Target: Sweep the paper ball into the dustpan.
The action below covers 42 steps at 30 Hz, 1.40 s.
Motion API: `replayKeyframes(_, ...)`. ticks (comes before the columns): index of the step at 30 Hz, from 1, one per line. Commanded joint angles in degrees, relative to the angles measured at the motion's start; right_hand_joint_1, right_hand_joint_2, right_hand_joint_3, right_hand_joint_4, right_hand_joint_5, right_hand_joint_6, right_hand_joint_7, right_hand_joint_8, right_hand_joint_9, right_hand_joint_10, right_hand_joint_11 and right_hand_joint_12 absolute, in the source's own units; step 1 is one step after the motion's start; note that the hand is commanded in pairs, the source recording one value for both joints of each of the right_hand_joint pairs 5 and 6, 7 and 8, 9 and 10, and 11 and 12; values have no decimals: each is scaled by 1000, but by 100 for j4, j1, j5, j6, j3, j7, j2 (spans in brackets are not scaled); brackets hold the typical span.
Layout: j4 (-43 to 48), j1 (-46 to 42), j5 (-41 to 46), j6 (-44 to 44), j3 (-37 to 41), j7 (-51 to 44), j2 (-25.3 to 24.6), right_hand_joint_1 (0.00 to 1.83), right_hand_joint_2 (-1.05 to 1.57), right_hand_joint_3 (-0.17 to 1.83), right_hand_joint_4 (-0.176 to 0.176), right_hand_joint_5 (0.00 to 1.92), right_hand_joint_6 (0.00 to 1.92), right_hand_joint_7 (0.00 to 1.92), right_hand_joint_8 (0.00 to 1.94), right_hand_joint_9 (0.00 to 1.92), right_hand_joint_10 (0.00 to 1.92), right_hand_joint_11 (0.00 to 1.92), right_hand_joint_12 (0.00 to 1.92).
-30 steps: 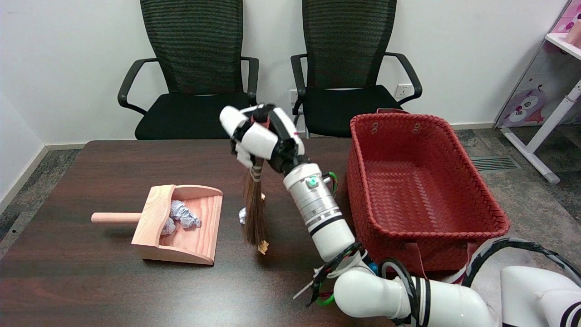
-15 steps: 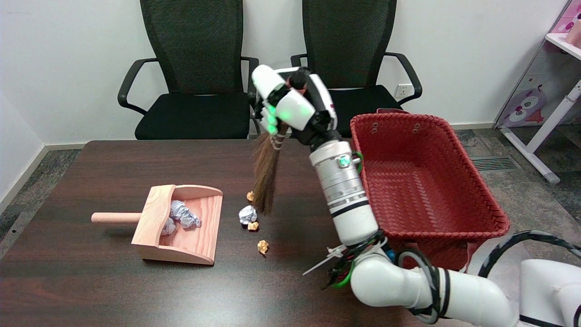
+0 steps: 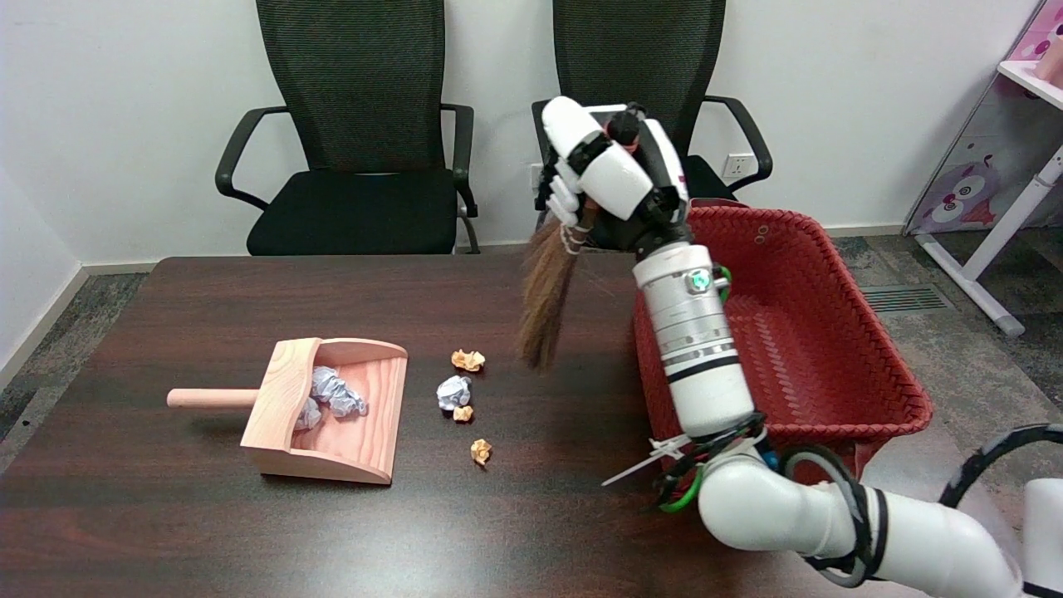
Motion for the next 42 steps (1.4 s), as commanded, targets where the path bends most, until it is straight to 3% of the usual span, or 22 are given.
replayKeyframes(1, -228, -413, 363, -328, 380, -60, 861, 913, 1571, 1322, 160, 1920, 1920, 1920, 1920, 1920, 1920, 1920, 1920)
replayKeyframes(6, -142, -395, 433, -425, 414, -42, 938, 928, 1571, 1309, 165, 1920, 1920, 1920, 1920, 1920, 1920, 1920, 1920)
replayKeyframes(9, -79, -313, 429, -773, 441, -94, 1009, 938, 1571, 1272, 147, 1920, 1920, 1920, 1920, 1920, 1920, 1920, 1920)
replayKeyframes(14, 109, 10, 304, -1559, 356, -95, 1027, 932, 1571, 1240, 162, 1920, 1920, 1920, 1920, 1920, 1920, 1920, 1920)
replayKeyframes(20, 489, 768, -206, -2391, -178, -122, 992, 948, 1571, 1239, 159, 1920, 1920, 1920, 1920, 1920, 1920, 1920, 1920)
replayKeyframes(24, 692, 1193, -453, -2795, -515, -622, 905, 950, 1571, 1224, 166, 1920, 1920, 1920, 1920, 1920, 1920, 1920, 1920)
replayKeyframes(26, 692, 1348, -492, -3080, -568, -1065, 859, 948, 1571, 1120, 150, 1920, 1920, 1920, 1920, 1920, 1920, 1920, 1920)
replayKeyframes(27, 675, 1425, -515, -3311, -569, -1357, 832, 969, 1571, 1083, 78, 1920, 1920, 1920, 1920, 1920, 1920, 1920, 1920)
replayKeyframes(28, 659, 1476, -516, -3497, -569, -1596, 799, 975, 1571, 1063, 60, 1920, 1920, 1920, 1920, 1920, 1920, 1920, 1920)
replayKeyframes(34, 650, 1634, -484, -4046, -569, -2570, 571, 987, 1571, 868, 46, 1920, 1920, 1920, 1920, 1920, 1920, 1920, 1920)
replayKeyframes(42, 939, 1653, -475, -4290, -578, -2714, 166, 989, 1571, 625, 38, 1920, 1920, 1920, 1920, 1920, 1920, 1920, 1920)
